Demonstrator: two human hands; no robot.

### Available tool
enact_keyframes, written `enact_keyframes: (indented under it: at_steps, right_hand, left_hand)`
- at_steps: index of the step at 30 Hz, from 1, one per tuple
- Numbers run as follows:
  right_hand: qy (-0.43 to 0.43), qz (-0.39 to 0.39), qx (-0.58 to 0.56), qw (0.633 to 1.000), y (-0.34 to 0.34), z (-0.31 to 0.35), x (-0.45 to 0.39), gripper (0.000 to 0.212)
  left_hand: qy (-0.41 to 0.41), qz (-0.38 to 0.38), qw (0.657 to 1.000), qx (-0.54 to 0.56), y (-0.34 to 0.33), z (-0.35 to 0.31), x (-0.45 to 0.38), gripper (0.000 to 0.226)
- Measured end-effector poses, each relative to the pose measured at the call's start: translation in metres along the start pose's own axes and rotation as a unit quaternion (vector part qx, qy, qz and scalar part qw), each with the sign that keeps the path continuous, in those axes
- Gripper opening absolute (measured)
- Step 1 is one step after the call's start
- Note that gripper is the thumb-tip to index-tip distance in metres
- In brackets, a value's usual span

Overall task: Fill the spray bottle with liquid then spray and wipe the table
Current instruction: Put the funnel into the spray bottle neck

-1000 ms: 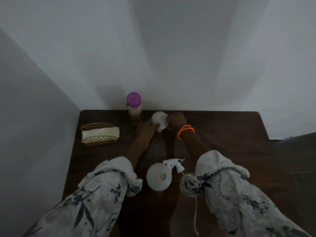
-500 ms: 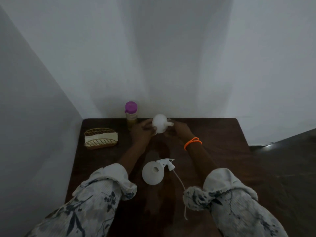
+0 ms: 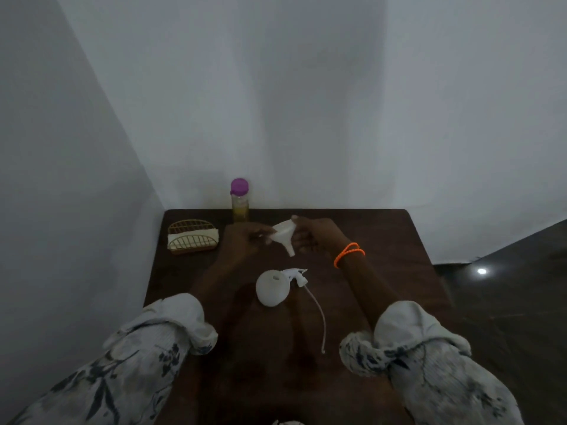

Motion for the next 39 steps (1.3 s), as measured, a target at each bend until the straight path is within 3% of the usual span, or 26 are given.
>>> enact_keyframes:
  at_steps: [4, 10, 12, 19, 23, 39]
  right_hand:
    - [0.005, 0.005, -0.004, 1.000, -0.006, -0.001, 0.019, 0.031]
    - [0.013, -0.006, 0.002, 1.000, -0.010, -0.012, 0.041, 0.023]
    - [0.018, -0.001, -0.005, 1.000, -0.013, -0.017, 0.046, 0.025]
    - [0.008, -0.014, -0.031, 0.999, -0.014, -0.040, 0.062, 0.022]
    - [0.006, -0.023, -0.024, 0.999, -0.009, -0.053, 0.066, 0.022]
    - [0.014, -0.043, -0.022, 0.999, -0.003, -0.085, 0.070, 0.019]
  left_hand:
    - [-0.026, 0.015, 0.999, -0.031, 0.003, 0.000, 0.018, 0.027]
    - [-0.014, -0.038, 0.999, 0.024, 0.018, -0.013, 0.050, 0.034]
    - [0.009, -0.056, 0.997, 0.061, 0.026, -0.011, 0.057, 0.042]
    - [0.108, -0.099, 0.984, 0.098, 0.032, 0.006, 0.061, 0.028]
    - [0.166, -0.055, 0.977, 0.122, 0.017, 0.019, 0.066, 0.024]
    - [0.172, -0.045, 0.982, 0.059, -0.003, 0.030, 0.076, 0.024]
Point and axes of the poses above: each hand's wrist, its own x-axis away from the middle knuckle, its own y-axis out of the back of the hand, z = x × y, the point moved 9 cm from there along -x, towards the middle knuckle, and after that the axes turned 3 degrees about -x, right-handed, at the moved point
